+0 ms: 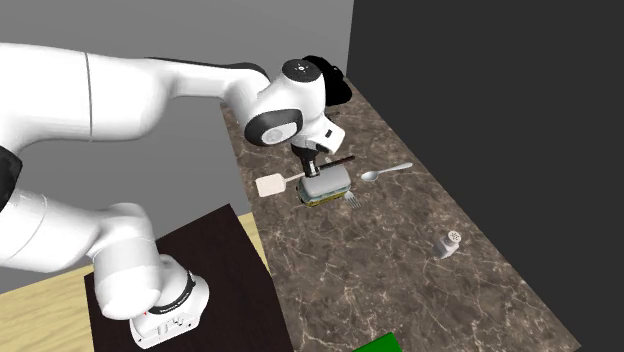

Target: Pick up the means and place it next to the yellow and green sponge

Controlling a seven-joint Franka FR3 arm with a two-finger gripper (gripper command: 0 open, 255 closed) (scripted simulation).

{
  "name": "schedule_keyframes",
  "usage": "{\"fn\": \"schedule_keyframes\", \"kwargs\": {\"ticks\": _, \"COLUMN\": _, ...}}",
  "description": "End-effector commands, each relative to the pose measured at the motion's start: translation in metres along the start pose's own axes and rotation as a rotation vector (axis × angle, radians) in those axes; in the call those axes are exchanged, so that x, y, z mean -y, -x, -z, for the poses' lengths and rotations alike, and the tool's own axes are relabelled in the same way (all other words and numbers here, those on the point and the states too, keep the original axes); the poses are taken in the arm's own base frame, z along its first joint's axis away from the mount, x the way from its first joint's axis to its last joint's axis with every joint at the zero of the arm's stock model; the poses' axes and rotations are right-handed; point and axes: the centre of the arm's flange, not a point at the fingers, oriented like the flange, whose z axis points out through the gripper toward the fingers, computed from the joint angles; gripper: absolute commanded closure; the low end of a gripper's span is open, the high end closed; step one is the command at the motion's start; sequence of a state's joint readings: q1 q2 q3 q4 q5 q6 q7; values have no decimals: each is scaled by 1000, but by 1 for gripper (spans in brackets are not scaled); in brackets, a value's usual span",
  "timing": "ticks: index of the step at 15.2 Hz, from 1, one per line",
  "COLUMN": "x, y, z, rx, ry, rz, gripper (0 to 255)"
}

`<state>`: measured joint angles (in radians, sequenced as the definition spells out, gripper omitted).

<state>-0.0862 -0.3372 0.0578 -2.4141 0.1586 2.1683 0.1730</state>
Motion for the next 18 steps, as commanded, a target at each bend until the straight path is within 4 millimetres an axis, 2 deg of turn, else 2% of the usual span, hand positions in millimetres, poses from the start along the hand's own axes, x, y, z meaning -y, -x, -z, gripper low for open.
{"fn": "schedule_keyframes", "kwargs": {"ticks": 1, "x": -41, "y": -7, "z": -8, "rx": 3, "ry": 128, "rz": 73, "gripper": 255}}
{"fn": "schedule_keyframes", "kwargs": {"ticks": 18, "x": -258, "y": -56, "z": 18, "rx": 3, "ry": 128, "rz": 73, "gripper": 255}}
